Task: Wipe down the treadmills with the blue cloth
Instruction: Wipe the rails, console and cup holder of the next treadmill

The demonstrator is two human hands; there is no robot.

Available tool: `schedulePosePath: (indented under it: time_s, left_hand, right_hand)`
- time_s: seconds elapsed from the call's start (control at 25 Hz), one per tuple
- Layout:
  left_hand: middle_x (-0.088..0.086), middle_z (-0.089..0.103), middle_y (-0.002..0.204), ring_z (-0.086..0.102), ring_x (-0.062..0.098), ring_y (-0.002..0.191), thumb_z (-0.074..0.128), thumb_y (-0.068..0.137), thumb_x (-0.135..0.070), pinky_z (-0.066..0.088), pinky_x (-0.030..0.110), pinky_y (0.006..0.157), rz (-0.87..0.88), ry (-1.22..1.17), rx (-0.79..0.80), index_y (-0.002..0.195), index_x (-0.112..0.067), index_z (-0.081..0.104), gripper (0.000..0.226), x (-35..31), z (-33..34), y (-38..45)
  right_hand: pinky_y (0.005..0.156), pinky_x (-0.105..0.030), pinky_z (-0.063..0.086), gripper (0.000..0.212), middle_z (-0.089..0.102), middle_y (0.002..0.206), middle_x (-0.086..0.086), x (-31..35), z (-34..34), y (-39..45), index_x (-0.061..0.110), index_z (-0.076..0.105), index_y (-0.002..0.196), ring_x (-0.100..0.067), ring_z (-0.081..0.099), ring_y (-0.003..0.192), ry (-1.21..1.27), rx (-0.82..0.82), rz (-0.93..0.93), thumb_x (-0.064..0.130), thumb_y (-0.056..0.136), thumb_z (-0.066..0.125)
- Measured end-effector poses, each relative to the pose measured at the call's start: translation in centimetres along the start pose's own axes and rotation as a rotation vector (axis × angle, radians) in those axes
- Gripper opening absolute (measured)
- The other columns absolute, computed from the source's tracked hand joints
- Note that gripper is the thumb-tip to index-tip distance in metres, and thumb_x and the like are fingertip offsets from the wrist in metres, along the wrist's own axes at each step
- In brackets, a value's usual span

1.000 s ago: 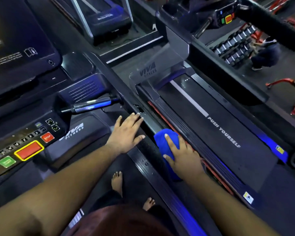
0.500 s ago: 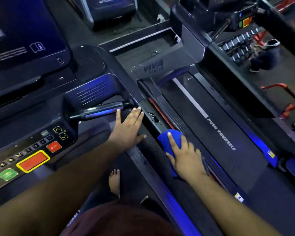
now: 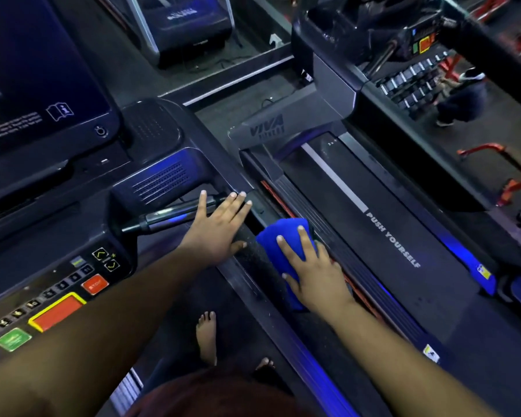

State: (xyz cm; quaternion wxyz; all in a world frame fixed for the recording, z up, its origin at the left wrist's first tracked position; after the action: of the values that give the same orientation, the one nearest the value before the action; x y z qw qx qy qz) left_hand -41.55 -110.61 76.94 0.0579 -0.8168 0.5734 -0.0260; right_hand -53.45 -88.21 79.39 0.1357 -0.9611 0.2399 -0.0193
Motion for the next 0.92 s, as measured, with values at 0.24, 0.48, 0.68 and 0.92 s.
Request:
schedulePosePath:
  time_s: [0.24, 0.48, 0.68, 0.92]
  left_hand:
    - [0.002, -0.002, 0.167, 0.002, 0.014, 0.154, 0.051, 0.09, -0.057, -0.002, 0.075, 0.111, -0.102, 0.075, 0.007, 0.158, -0.014, 0.0, 0.095, 3.3, -0.9, 0.9]
    - [0.002, -0.016, 0.166, -0.006, 0.016, 0.154, 0.044, 0.094, -0.059, -0.001, 0.074, 0.112, -0.088, 0.179, 0.139, 0.156, -0.014, -0.015, 0.096, 8.1, -1.6, 0.9]
    - [0.004, -0.021, 0.164, -0.012, 0.018, 0.153, 0.039, 0.093, -0.056, -0.004, 0.069, 0.115, -0.078, 0.102, 0.145, 0.154, -0.013, -0.018, 0.095, 9.1, -1.2, 1.2]
    - [0.008, -0.026, 0.162, -0.021, 0.022, 0.151, 0.04, 0.088, -0.064, -0.007, 0.064, 0.116, -0.202, 0.026, 0.178, 0.152, -0.008, -0.023, 0.106, 9.4, -0.6, 1.7]
  right_hand:
    - [0.083, -0.052, 0.049, 0.074, 0.015, 0.162, -0.013, 5.2, -1.8, 11.8, 0.046, -0.001, 0.153, -0.037, 0.048, 0.117, -0.011, -0.135, -0.031, 0.052, 0.096, 0.046]
    - [0.1, -0.062, 0.043, 0.082, -0.015, 0.165, 0.0, 4.1, -2.1, 9.4, 0.048, -0.012, 0.151, -0.037, 0.006, 0.151, 0.059, -0.01, -0.065, 0.062, 0.092, 0.044]
    - [0.112, -0.068, 0.023, 0.068, -0.014, 0.165, 0.001, 6.1, -3.3, 15.8, 0.044, -0.016, 0.151, -0.032, -0.001, 0.152, 0.119, -0.011, -0.04, 0.057, 0.1, 0.028]
    - [0.106, -0.051, 0.044, 0.068, -0.006, 0.166, 0.004, 7.6, -4.6, 18.7, 0.046, -0.006, 0.153, -0.029, 0.007, 0.153, 0.166, -0.033, -0.114, 0.059, 0.098, 0.032]
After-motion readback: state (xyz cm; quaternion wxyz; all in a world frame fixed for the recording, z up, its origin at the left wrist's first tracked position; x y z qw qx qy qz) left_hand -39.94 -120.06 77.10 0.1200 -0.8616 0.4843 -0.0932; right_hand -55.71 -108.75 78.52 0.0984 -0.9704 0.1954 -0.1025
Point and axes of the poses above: each hand's wrist, its own y-axis towards the middle knuckle, its own z-axis out of the palm, x = y × z, the point moved 1 cm from there along y, towards the middle knuckle
